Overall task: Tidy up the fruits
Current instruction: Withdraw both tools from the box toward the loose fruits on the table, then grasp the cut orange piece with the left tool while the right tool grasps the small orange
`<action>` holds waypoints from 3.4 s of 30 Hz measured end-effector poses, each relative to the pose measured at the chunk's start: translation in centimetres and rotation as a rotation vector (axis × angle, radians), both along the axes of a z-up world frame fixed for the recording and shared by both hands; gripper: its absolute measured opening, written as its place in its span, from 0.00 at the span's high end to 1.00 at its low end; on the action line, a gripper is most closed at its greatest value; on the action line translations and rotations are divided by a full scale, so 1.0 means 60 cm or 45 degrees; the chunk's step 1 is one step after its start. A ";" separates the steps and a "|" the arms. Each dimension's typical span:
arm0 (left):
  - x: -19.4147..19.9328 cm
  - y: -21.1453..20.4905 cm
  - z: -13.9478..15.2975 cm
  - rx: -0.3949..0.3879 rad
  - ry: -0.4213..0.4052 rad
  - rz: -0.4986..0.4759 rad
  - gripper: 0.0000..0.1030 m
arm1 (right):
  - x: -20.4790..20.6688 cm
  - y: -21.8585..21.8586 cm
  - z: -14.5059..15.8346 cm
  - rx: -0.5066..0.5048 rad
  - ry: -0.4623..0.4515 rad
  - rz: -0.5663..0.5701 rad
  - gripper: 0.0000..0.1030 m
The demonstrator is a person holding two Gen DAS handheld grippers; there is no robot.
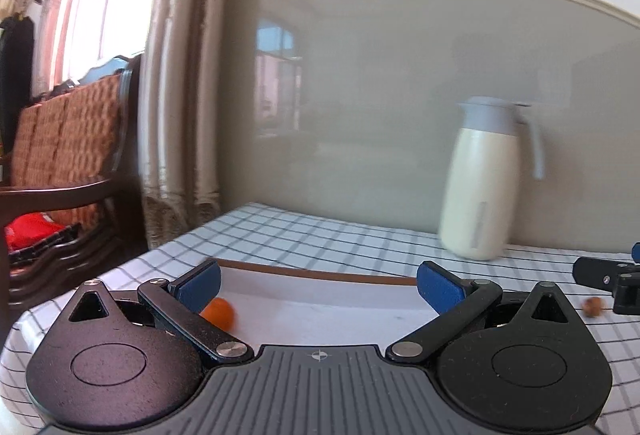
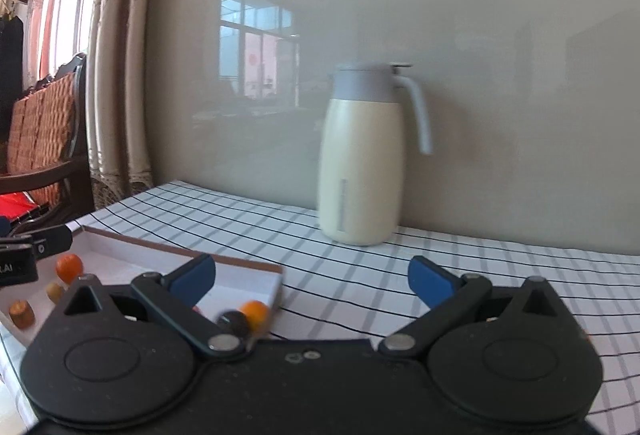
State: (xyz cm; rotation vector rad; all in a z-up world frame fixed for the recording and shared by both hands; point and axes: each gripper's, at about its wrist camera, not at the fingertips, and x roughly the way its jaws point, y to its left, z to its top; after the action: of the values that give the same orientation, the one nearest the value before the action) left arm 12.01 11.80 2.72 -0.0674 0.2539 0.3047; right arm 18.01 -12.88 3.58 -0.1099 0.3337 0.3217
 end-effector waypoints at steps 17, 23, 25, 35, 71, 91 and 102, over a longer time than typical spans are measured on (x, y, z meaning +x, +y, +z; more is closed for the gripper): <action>0.027 -0.209 -0.010 0.084 0.002 -0.316 0.00 | -0.057 -0.201 -0.017 -0.019 0.008 -0.259 0.07; 0.041 -0.270 -0.021 0.106 0.035 -0.407 0.00 | -0.061 -0.244 -0.028 -0.029 0.024 -0.323 0.07; 0.042 -0.286 -0.023 0.110 0.038 -0.429 0.00 | -0.061 -0.257 -0.032 -0.030 0.031 -0.342 0.07; 0.067 -0.351 -0.039 0.132 0.070 -0.503 0.00 | -0.041 -0.302 -0.054 -0.038 0.059 -0.408 0.09; 0.288 -0.450 -0.116 0.101 0.342 -0.563 0.08 | 0.151 -0.317 -0.132 -0.082 0.275 -0.420 0.45; 0.336 -0.479 -0.130 0.104 0.473 -0.600 0.35 | 0.178 -0.315 -0.137 -0.092 0.350 -0.388 0.71; 0.318 -0.479 -0.128 0.123 0.433 -0.633 0.70 | 0.179 -0.319 -0.136 -0.058 0.357 -0.407 0.72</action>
State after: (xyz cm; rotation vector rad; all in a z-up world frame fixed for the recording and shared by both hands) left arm 31.07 -16.92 -4.94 0.1443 0.5802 -0.1700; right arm 28.75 -32.03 -4.56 -0.0547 0.6283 0.0109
